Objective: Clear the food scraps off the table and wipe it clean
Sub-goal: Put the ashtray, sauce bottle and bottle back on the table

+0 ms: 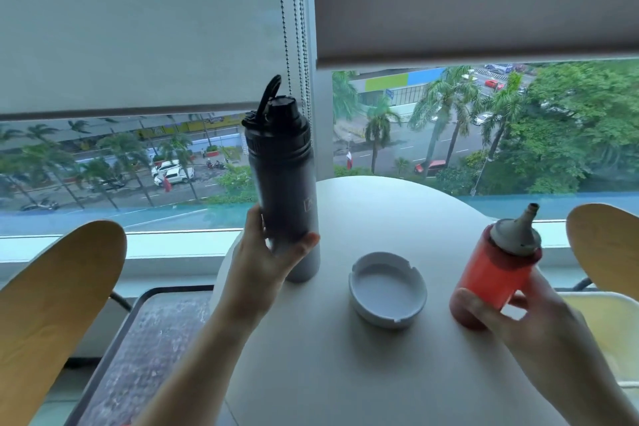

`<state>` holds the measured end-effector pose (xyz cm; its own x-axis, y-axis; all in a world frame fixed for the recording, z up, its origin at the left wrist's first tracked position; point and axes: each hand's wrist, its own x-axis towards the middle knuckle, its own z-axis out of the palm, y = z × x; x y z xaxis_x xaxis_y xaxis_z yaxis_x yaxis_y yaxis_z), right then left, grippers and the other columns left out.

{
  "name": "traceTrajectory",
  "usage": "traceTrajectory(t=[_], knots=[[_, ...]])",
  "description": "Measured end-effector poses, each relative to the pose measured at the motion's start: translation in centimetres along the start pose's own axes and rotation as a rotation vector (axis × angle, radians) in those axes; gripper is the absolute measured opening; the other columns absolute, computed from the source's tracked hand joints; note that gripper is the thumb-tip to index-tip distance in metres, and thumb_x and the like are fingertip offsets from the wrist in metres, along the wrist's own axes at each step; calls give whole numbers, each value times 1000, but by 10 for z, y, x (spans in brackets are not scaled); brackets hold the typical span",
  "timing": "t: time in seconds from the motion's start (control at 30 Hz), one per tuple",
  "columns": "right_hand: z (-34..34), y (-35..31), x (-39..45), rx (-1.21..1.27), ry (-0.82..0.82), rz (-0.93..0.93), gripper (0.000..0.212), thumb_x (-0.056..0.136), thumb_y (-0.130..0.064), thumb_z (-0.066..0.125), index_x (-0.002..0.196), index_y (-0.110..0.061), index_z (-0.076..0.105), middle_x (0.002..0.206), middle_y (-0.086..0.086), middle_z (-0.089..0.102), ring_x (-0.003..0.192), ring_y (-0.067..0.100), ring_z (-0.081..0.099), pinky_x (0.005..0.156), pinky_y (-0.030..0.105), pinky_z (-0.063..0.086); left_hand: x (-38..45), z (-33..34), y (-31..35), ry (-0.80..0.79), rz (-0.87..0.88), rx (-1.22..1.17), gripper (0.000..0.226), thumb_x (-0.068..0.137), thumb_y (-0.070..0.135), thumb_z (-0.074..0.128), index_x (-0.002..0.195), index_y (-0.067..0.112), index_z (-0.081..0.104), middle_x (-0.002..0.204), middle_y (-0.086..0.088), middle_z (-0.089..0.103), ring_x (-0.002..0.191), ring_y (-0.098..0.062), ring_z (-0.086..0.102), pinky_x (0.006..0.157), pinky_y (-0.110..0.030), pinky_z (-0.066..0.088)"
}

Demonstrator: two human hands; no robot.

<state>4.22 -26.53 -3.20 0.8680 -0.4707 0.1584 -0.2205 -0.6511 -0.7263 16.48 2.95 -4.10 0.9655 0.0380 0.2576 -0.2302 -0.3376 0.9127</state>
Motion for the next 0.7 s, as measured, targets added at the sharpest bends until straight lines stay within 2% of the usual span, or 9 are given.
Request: traceTrajectory(t=[0.1, 0.17, 0.3, 0.47, 0.57, 0.7], knots=[[4, -1, 3, -32, 21, 43, 44, 65, -45, 87, 96, -32, 58, 84, -6, 73, 76, 14, 66, 69, 34, 45, 6, -5, -1, -37, -2, 2, 53, 70, 48, 85, 110, 32, 53, 106, 17, 71, 102, -5, 67, 86, -43, 57], [5, -4, 6, -46, 31, 55, 46, 65, -47, 86, 97, -30, 59, 85, -5, 74, 81, 21, 69, 73, 38, 48, 9, -8, 0, -57, 6, 29, 52, 71, 48, 84, 109, 33, 52, 104, 17, 70, 99, -4, 66, 84, -42, 56], [9, -10, 14, -41, 57, 51, 46, 66, -45, 86, 98, -25, 60, 85, -4, 73, 79, 22, 70, 72, 40, 49, 13, -12, -1, -90, 22, 35, 51, 74, 46, 84, 110, 33, 51, 103, 16, 69, 97, -6, 65, 84, -43, 56], [10, -23, 34, -29, 78, -11, 64, 63, -76, 69, 99, -24, 60, 87, -4, 75, 82, 23, 72, 78, 46, 56, 17, -12, -3, -80, 22, -28, 61, 70, 52, 85, 115, 28, 51, 107, 6, 70, 104, -23, 67, 87, -55, 56], [10, -38, 55, 8, 44, -70, 64, 58, -72, 65, 101, -24, 61, 89, -7, 74, 83, 20, 72, 79, 48, 56, 25, -10, -4, -81, 15, -31, 62, 69, 52, 85, 114, 29, 51, 107, 5, 71, 103, -25, 69, 87, -56, 57], [16, -55, 88, 32, 12, -163, 60, 61, -68, 67, 103, -24, 62, 92, -7, 75, 82, 15, 72, 72, 40, 54, 40, -6, 2, -78, 24, -10, 57, 69, 52, 84, 111, 31, 52, 104, 11, 71, 100, -17, 69, 83, -53, 58]])
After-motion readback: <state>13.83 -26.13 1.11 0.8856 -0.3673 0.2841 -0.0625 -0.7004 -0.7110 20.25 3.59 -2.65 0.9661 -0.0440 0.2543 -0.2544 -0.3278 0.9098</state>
